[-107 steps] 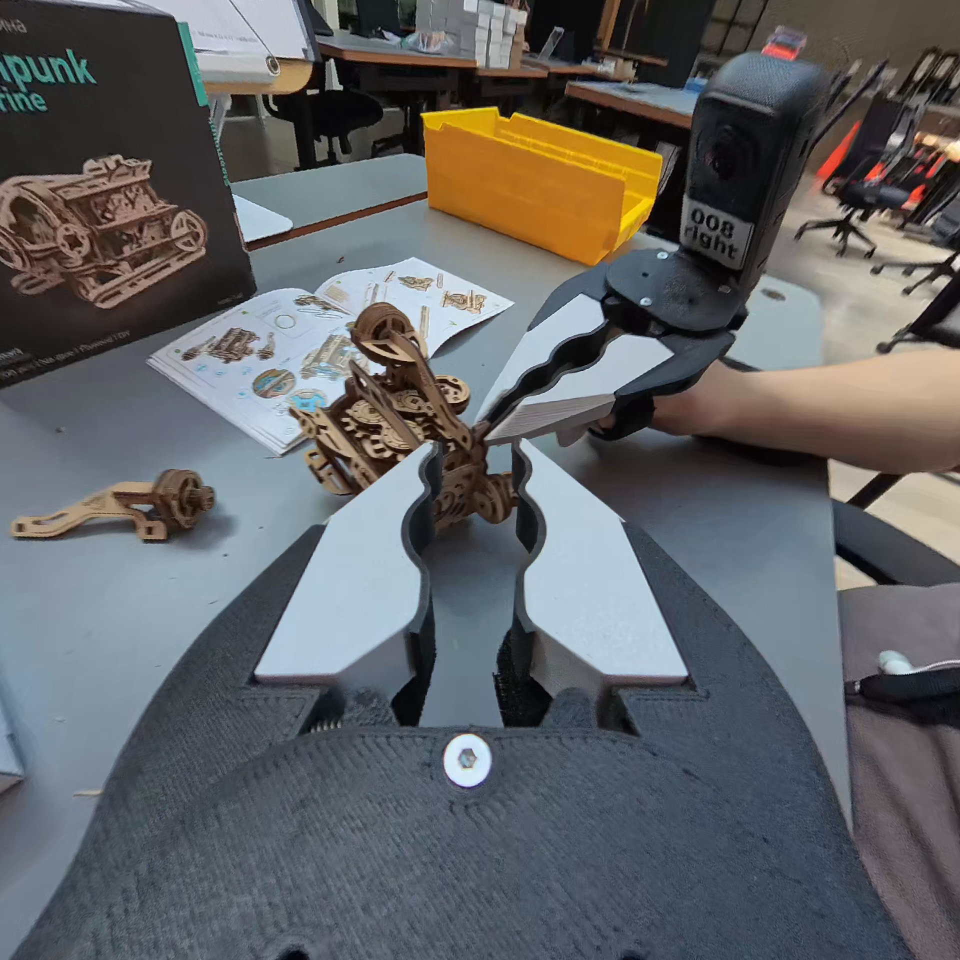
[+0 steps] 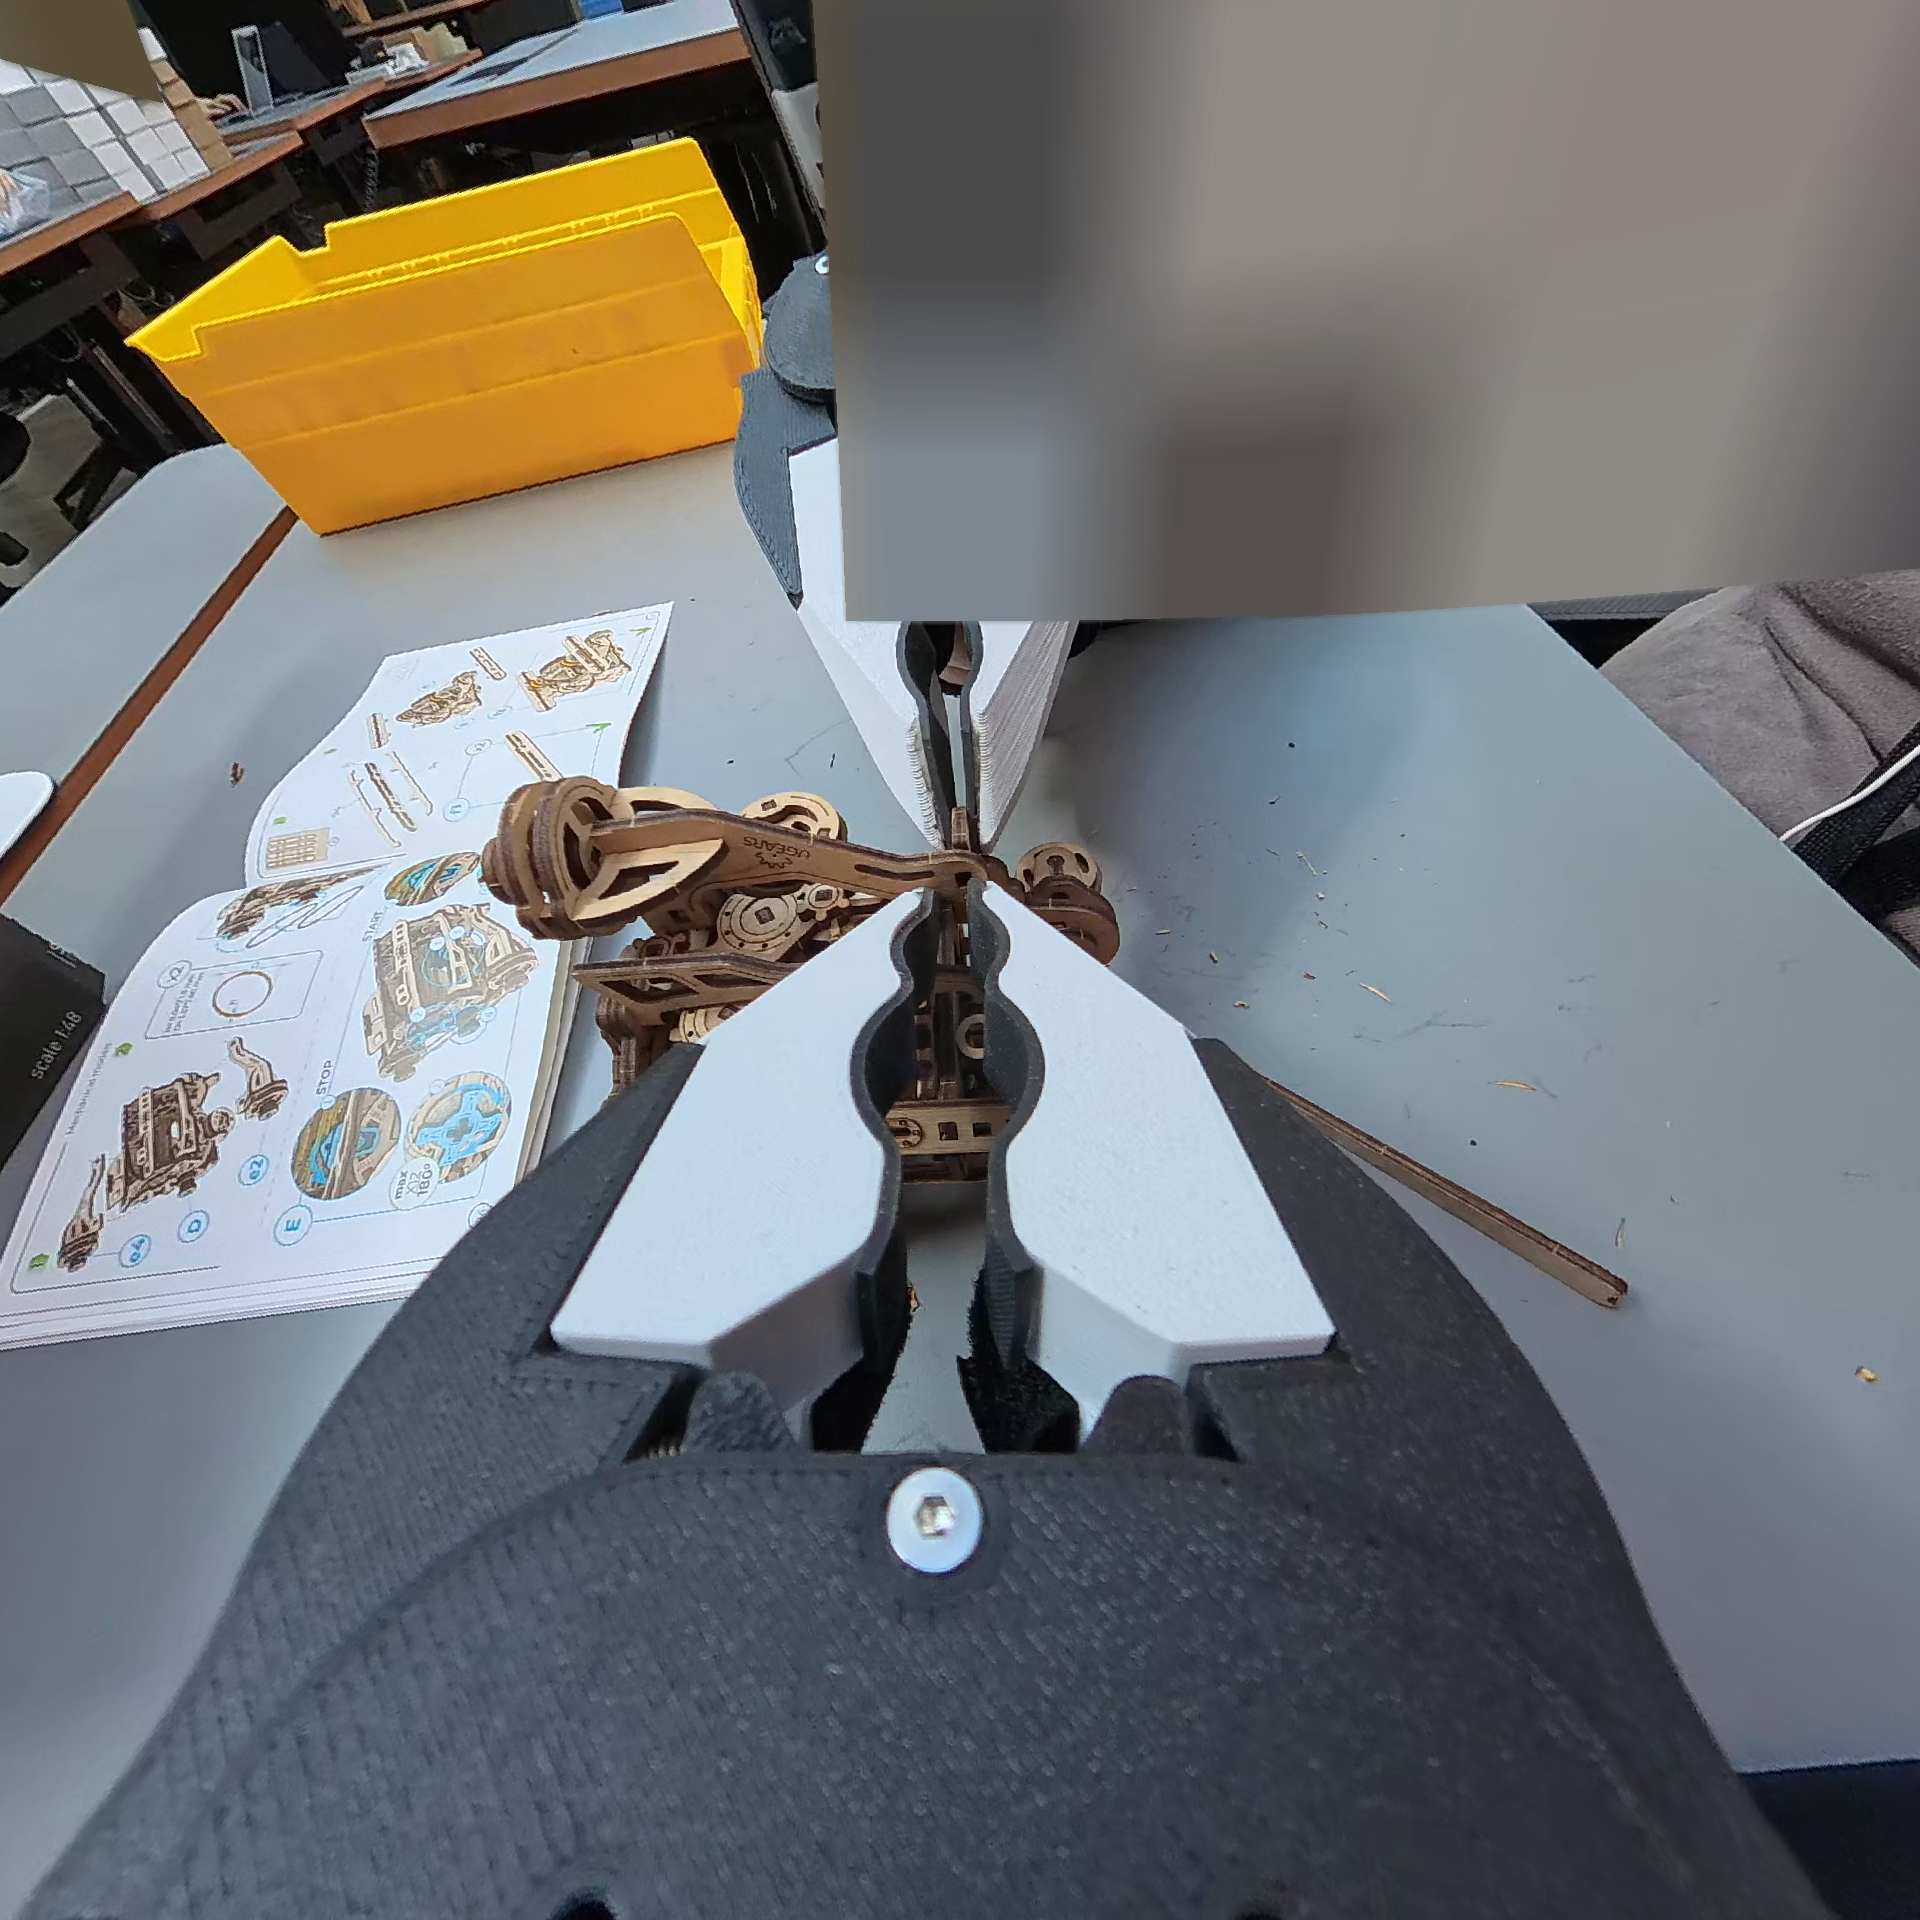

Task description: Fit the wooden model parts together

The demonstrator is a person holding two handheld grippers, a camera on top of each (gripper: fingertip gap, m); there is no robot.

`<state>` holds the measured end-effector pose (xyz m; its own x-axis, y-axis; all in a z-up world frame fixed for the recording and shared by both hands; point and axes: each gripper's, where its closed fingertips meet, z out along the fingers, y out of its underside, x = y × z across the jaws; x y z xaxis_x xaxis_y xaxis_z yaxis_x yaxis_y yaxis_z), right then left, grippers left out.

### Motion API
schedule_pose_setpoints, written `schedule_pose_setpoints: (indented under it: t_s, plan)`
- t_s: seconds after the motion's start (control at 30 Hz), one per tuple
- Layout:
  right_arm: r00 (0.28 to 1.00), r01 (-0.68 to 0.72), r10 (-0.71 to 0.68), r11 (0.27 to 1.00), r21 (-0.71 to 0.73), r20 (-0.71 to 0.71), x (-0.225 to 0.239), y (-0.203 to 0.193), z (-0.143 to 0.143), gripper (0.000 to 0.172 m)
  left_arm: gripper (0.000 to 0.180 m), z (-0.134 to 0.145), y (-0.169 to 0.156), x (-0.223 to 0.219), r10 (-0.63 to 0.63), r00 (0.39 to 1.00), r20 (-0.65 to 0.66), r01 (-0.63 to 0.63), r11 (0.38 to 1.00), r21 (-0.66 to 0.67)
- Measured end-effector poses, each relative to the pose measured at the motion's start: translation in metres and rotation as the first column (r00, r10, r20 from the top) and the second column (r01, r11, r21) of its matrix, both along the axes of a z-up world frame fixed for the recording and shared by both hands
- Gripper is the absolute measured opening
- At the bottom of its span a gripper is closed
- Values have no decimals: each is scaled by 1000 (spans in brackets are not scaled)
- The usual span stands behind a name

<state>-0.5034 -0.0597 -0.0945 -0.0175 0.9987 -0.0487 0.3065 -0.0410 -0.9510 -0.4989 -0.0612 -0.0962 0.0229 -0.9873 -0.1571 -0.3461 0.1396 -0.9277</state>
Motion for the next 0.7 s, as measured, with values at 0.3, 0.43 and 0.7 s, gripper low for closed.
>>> schedule_pose_setpoints:
  t_s: [0.3,0.43,0.7]
  plan:
    - [1000,1,-1,1000,3,3,0,0,0,2,1,0,-1,0,-1,1000,-8,1,1000,6]
    - [1000,3,-3,1000,5,3,0,0,0,2,1,0,-1,0,2,1000,-20,-1,1000,17]
    - [1000,8,-8,1000,1,-7,0,-1,0,2,1,0,-2,0,30,999,-25,-29,999,31]
